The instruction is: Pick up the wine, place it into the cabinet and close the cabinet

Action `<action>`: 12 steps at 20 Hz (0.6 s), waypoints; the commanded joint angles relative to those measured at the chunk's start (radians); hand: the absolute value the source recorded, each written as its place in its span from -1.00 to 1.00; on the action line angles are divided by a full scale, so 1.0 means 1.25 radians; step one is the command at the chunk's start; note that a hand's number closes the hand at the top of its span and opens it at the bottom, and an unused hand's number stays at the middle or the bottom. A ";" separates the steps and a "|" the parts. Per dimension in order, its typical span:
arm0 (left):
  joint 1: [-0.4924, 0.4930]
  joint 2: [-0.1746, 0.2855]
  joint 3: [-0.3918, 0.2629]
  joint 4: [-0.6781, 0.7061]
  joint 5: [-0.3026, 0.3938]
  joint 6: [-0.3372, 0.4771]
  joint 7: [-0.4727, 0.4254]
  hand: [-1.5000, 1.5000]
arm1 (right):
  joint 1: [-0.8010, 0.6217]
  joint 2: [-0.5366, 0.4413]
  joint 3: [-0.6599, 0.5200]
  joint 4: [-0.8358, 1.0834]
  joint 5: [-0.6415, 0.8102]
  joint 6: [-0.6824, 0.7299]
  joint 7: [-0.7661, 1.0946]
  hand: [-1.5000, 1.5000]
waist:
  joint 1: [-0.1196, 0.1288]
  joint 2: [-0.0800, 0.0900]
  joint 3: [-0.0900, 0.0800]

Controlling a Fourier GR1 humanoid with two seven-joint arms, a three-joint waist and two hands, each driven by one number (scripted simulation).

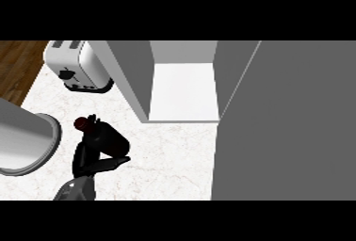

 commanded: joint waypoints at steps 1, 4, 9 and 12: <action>-0.013 0.017 0.004 0.016 0.021 -0.033 0.004 -1.00 | -0.049 -0.022 -0.055 0.009 -0.052 -0.004 0.034 -1.00 | 0.003 0.000 0.000; 0.008 0.025 0.002 0.097 0.005 -0.076 -0.089 1.00 | -0.020 -0.024 -0.060 0.029 -0.056 0.023 -0.006 -1.00 | 0.001 0.000 0.000; -0.034 0.027 -0.005 0.093 0.016 -0.076 -0.048 1.00 | -0.057 0.004 -0.013 0.055 0.013 -0.011 -0.005 -1.00 | 0.003 0.000 0.000; -0.045 0.003 -0.014 0.109 0.005 -0.042 -0.052 1.00 | -0.031 0.021 0.034 -0.006 0.037 -0.036 0.048 -1.00 | 0.003 -0.001 0.000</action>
